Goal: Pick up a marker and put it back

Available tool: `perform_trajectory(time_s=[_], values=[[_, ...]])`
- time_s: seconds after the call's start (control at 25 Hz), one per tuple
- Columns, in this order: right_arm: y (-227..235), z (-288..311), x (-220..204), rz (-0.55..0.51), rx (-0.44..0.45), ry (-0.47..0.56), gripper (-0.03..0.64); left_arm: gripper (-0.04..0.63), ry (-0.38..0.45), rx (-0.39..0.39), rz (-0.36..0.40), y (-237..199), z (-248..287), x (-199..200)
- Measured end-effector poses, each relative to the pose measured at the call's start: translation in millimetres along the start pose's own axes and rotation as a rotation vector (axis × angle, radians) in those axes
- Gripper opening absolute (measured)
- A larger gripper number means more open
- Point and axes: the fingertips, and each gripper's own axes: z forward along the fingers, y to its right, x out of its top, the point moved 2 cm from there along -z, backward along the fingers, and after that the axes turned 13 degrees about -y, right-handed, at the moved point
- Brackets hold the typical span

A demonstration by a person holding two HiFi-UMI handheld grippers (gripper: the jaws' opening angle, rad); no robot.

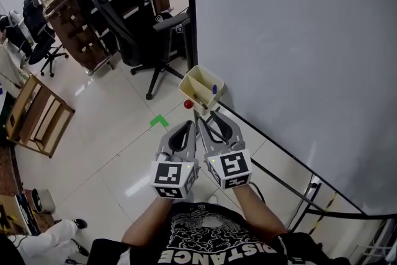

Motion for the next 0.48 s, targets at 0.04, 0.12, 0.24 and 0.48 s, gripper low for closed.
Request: perform_trajectory(time_s=[0.04,0.12,0.24,0.48], values=[[1,3,0,0.002,-0.005,-0.003,0.103,0.005,-0.002,-0.003,0.000,-2,1,2],[4,10,1,0.004,-0.014,-0.009,0.106,0.005,-0.004,-0.009,0.001,-5,5,3],[8,19,-3,0.004,-0.024,-0.021,0.112,0.005,-0.008,-0.018,0.003,-11,11,0],[14,34,-9,0.003,-0.035,-0.046,0.120,0.005,-0.005,-0.024,0.001,-19,18,3]])
